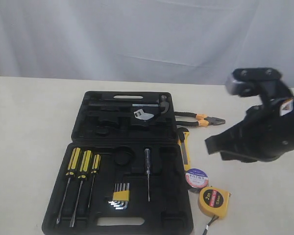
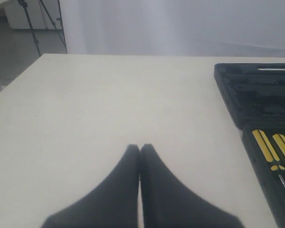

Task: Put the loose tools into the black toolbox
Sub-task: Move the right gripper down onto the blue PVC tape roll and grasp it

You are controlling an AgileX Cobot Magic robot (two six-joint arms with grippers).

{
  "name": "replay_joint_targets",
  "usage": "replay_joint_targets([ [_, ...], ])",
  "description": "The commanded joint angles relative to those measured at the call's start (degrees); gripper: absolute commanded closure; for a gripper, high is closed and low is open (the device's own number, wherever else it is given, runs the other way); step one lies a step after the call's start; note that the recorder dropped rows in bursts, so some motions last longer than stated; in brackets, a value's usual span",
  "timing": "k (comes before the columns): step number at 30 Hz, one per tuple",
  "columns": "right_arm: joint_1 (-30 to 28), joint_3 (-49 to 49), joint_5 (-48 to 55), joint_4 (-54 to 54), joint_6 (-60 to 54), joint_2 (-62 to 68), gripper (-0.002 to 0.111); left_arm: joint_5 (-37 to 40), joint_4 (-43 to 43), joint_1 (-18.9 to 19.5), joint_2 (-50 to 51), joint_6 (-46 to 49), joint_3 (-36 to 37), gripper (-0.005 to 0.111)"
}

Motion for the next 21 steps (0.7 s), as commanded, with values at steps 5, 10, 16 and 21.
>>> replay_joint_targets([
  [5,2.4,-1.1,-5.6,-7.8,5.3,15.9,0.109,-0.6,-0.6,-0.3,-0.1,-0.1,0.1,0.107],
  [10,2.4,-1.1,-8.9,-7.8,3.3,19.4,0.109,-0.6,-0.6,-0.3,-0.1,-0.1,0.1,0.107],
  [16,2.4,-1.5,-9.7,-7.8,0.6,19.9,0.108,-0.6,-0.6,-0.3,-0.1,-0.1,0.1,0.107],
  [21,2.4,-2.0,-9.4,-7.6,0.6,19.9,0.078,-0.6,-0.6,-0.3,-0.1,-0.1,0.1,0.107],
])
